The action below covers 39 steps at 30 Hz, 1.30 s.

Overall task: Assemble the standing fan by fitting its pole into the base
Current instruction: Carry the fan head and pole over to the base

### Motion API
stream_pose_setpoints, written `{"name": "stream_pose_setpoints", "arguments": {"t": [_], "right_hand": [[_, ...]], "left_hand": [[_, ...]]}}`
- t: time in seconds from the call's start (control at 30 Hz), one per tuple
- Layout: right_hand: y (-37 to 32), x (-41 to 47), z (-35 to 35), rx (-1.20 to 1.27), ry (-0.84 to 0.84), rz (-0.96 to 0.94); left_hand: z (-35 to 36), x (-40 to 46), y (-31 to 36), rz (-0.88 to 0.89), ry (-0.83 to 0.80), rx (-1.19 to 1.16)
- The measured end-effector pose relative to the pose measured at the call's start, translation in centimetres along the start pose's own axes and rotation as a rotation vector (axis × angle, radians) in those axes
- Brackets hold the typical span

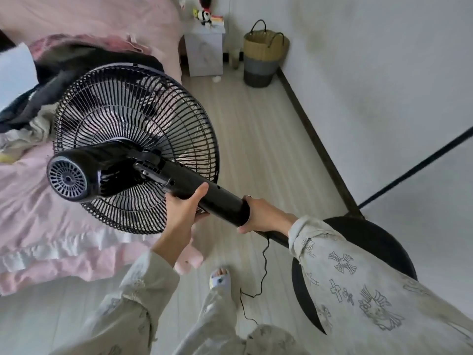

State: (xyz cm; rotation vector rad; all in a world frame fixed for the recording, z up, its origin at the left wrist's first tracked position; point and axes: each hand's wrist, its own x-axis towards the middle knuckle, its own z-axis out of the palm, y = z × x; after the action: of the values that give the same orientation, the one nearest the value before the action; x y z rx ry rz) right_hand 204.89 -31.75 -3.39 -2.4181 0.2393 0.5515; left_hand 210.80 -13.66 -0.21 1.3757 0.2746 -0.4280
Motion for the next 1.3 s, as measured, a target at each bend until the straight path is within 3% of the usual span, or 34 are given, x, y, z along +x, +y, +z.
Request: {"name": "stream_pose_setpoints", "arguments": {"t": [0.4, 0.67, 1.3], "right_hand": [[0.5, 21.8, -17.2, -0.017, 0.040, 0.033], [5.4, 38.2, -28.7, 0.009, 0.000, 0.060], [13.7, 67.0, -53.0, 0.046, 0.040, 0.110]], "left_hand": [[10.7, 24.0, 11.0, -0.020, -0.062, -0.042], [20.9, 41.8, 15.9, -0.066, -0.048, -0.023], [42.1, 73.6, 27.3, -0.107, -0.102, 0.034]]}}
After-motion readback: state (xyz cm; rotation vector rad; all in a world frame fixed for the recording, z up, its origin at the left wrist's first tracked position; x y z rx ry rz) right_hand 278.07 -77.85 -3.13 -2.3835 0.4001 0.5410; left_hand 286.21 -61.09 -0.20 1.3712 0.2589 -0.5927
